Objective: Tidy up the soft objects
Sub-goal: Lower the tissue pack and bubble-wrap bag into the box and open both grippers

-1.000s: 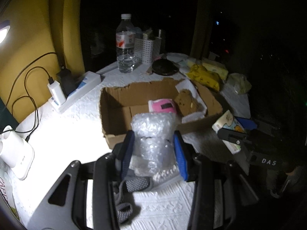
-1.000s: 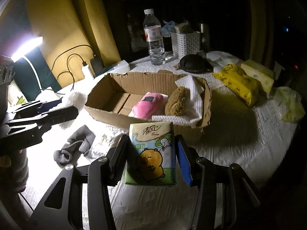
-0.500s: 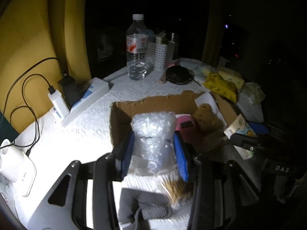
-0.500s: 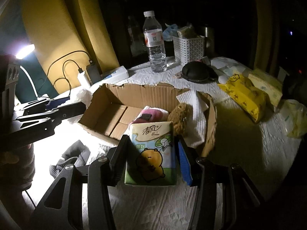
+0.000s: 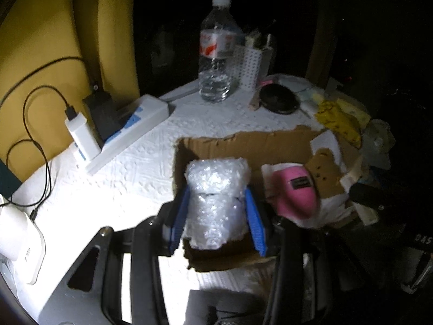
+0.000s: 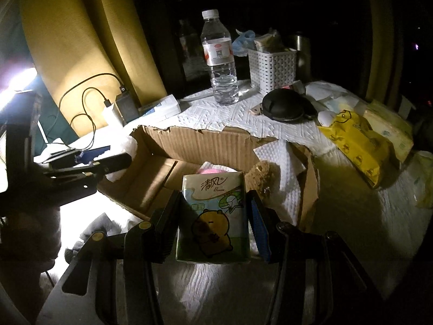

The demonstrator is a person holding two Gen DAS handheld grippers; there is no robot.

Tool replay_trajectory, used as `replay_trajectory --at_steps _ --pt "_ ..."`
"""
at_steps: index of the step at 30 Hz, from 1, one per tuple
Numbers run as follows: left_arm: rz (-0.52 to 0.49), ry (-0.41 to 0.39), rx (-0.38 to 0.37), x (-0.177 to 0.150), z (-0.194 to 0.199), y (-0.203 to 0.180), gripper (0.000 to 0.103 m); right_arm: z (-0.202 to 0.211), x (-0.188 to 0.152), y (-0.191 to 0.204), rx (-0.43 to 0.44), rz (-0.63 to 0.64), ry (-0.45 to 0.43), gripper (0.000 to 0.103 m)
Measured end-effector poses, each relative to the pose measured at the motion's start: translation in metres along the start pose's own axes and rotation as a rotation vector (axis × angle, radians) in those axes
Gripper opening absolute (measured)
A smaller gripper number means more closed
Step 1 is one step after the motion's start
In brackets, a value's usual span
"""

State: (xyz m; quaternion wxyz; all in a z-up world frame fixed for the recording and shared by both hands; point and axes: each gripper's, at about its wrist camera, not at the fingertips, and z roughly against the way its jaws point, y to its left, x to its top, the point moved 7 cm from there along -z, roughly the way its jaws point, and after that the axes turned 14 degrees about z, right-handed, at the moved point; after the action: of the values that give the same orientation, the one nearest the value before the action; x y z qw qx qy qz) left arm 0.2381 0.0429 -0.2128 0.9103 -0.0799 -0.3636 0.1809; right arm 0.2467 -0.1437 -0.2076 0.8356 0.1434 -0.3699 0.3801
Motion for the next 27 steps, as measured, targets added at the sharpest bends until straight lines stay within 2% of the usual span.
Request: replay_trajectory --at_steps 5,8,9,17,27 --pt "0.016 -0.014 -0.009 0.001 0.005 0.002 0.054 -0.005 0.006 0.004 0.011 0.002 -0.001 0.051" --pt "0.026 -0.031 -0.019 0.003 0.016 0.002 0.065 -0.008 0.01 0.01 0.023 0.01 -0.006 0.051" --pt "0.029 -0.04 -0.019 0.004 0.02 0.004 0.066 -0.009 0.012 0.013 0.027 0.013 -0.008 0.051" --pt "0.039 -0.033 0.021 -0.002 0.025 0.021 0.066 -0.02 0.02 0.031 0.055 0.034 -0.004 0.051" --pt "0.057 -0.032 0.015 -0.002 0.029 0.036 0.066 -0.043 0.033 0.049 0.071 0.029 0.004 0.051"
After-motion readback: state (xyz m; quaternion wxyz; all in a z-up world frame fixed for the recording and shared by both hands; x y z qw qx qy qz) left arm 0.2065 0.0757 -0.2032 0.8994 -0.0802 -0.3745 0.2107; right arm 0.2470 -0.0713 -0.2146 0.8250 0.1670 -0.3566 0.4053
